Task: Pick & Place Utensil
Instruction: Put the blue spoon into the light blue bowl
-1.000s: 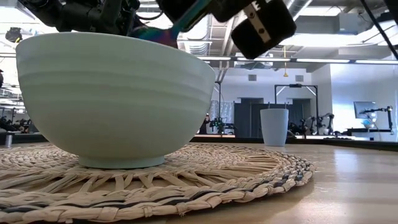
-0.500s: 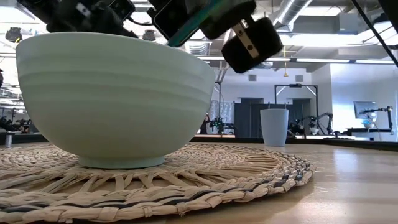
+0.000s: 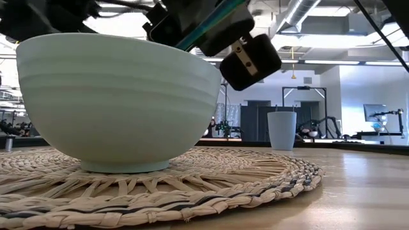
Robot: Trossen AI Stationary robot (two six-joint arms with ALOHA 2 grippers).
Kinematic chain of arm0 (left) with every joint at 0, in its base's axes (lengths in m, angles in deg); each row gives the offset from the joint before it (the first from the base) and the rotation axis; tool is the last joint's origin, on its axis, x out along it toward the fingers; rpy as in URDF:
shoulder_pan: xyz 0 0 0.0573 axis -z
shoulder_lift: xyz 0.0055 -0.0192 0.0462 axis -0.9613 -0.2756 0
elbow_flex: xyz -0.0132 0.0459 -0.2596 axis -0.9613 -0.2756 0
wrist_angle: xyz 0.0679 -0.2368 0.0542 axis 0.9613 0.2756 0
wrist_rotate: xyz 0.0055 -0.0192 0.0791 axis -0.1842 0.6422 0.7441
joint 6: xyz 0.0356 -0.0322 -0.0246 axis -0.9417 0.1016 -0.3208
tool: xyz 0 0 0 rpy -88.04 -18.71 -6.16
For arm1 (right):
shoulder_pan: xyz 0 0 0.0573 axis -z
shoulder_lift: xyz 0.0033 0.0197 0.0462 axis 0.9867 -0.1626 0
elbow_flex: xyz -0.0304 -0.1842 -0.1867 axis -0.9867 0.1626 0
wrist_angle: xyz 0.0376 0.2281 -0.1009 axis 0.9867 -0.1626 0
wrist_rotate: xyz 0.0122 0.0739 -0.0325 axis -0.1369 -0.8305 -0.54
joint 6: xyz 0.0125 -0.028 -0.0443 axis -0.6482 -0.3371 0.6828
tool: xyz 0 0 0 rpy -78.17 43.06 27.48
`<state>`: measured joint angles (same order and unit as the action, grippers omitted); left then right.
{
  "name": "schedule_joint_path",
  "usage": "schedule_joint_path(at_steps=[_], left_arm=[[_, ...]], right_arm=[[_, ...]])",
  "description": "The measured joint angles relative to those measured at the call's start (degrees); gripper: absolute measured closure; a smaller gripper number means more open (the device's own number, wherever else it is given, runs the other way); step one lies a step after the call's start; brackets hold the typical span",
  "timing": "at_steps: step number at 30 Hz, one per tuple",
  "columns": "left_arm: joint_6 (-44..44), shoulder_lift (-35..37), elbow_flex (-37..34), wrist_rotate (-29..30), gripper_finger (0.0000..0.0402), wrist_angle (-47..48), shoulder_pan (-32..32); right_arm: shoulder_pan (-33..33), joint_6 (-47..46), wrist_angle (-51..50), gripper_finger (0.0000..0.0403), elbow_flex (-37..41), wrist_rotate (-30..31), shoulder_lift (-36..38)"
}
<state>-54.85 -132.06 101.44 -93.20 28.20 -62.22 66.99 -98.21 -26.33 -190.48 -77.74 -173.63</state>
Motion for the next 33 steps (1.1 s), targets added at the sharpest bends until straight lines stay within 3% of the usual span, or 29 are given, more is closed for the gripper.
schedule_joint_path(at_steps=[6,10,19,33], left_arm=[[-0.1,-5.7,-2.5,5.9,0.0253,-15.8,4.7],[0.6,-12.6,-2.6,11.8,0.0253,-20.4,6.3],[4.0,-23.2,-2.5,14.9,0.0253,-26.4,6.8],[4.1,-21.8,-2.5,15.2,0.0253,-30.2,6.9]], right_arm=[[0.5,-0.1,0.6,0.0393,0.0,0.0,0.0],[0.2,-0.5,0.0,0.0392,0.0,0.5,0.0],[0.3,-0.4,0.2,0.0387,0.0,1.5,0.0],[-0.2,1.5,-0.2,0.0386,0.0,-0.1,0.0]])
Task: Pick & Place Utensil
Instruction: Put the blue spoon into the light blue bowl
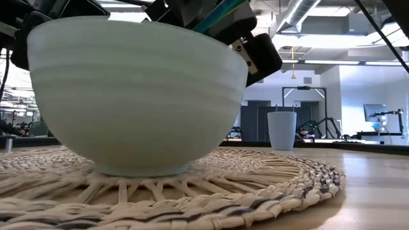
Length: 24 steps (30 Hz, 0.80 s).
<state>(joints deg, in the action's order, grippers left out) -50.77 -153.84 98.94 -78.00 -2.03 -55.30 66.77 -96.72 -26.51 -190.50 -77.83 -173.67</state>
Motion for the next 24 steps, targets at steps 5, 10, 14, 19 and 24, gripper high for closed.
schedule_joint_path(at_steps=[5,10,14,19,24], left_arm=[[0.4,-0.1,0.0,0.0,0.0253,-2.2,0.2],[0.3,-0.1,0.0,0.1,0.0253,-7.4,1.8],[0.1,-1.3,0.0,2.9,0.0253,-7.8,3.1],[0.2,-5.7,0.0,6.2,0.0253,-8.6,3.4],[1.0,-10.7,0.0,6.2,0.0253,-15.7,3.4]], right_arm=[[0.0,1.5,0.0,0.0370,0.0,0.0,0.0],[0.0,1.5,0.0,0.0379,0.0,0.0,0.0],[0.0,1.5,0.0,0.0385,0.0,0.0,0.0],[0.0,1.5,0.0,0.0373,0.0,0.4,0.0],[0.0,1.5,0.1,0.0368,0.0,0.5,0.0]])
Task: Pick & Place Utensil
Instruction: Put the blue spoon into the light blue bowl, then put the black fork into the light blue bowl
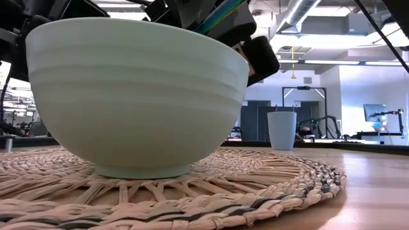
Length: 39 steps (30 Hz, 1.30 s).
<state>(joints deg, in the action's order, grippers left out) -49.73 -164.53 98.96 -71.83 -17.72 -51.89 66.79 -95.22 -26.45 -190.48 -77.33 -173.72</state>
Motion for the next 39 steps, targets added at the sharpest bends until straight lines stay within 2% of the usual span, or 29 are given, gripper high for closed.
schedule_joint_path(at_steps=[9,18,23,29,34,36,39], left_arm=[[0.2,-1.7,0.0,0.0,0.0253,-2.1,0.0],[0.2,-1.7,0.0,0.0,0.0253,-2.2,0.0],[0.2,-1.7,0.0,0.0,0.0253,-2.3,0.0],[0.2,-1.7,0.0,0.0,0.0253,-2.6,0.0],[0.2,-1.0,0.0,1.3,0.0253,-3.9,0.0],[0.2,0.5,0.0,3.3,0.0253,-3.8,0.0],[0.2,3.7,0.0,5.7,0.0253,-3.3,-0.2]], right_arm=[[0.0,0.5,0.1,0.0388,0.0,0.0,0.0],[0.4,2.0,0.2,0.0361,0.0,-0.2,0.0],[1.4,5.9,0.3,0.0352,0.0,-0.2,0.0],[2.6,12.7,-0.2,0.0367,0.0,0.1,0.4],[3.2,21.4,-5.3,0.0386,0.0,5.2,4.2],[3.2,25.9,-9.2,0.0392,0.0,11.2,6.6],[2.7,31.9,-14.2,0.0397,0.0,23.8,10.7]])
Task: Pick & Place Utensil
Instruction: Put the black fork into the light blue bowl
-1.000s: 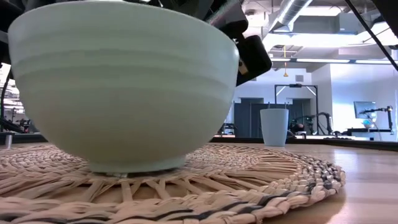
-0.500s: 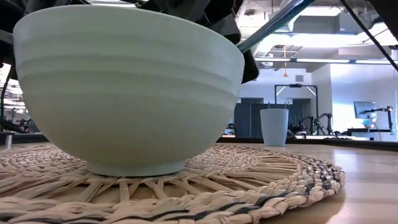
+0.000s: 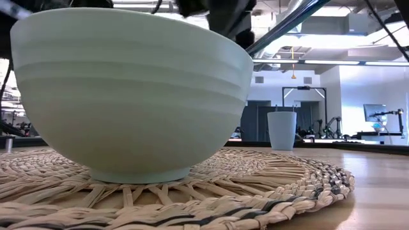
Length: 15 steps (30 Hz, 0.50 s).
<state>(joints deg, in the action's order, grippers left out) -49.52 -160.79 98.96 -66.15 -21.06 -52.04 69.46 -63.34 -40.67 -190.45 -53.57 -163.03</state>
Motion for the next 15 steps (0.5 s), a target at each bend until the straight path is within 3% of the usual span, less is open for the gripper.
schedule_joint_path(at_steps=[3,5,11,15], left_arm=[[0.1,4.7,0.0,1.3,0.0253,1.4,0.0],[1.5,8.3,0.0,3.3,0.0253,4.0,0.0],[4.9,17.2,0.8,11.7,0.0253,15.9,0.2],[4.8,20.8,5.9,14.8,0.0253,31.2,0.2]], right_arm=[[-1.1,5.0,-3.4,0.0397,0.0,13.2,3.7],[-1.8,9.5,-3.1,0.0397,1.0,18.9,5.8],[-1.4,14.5,5.2,0.0398,11.1,19.5,13.2],[-0.2,13.3,13.2,0.0398,21.4,26.2,20.5]])
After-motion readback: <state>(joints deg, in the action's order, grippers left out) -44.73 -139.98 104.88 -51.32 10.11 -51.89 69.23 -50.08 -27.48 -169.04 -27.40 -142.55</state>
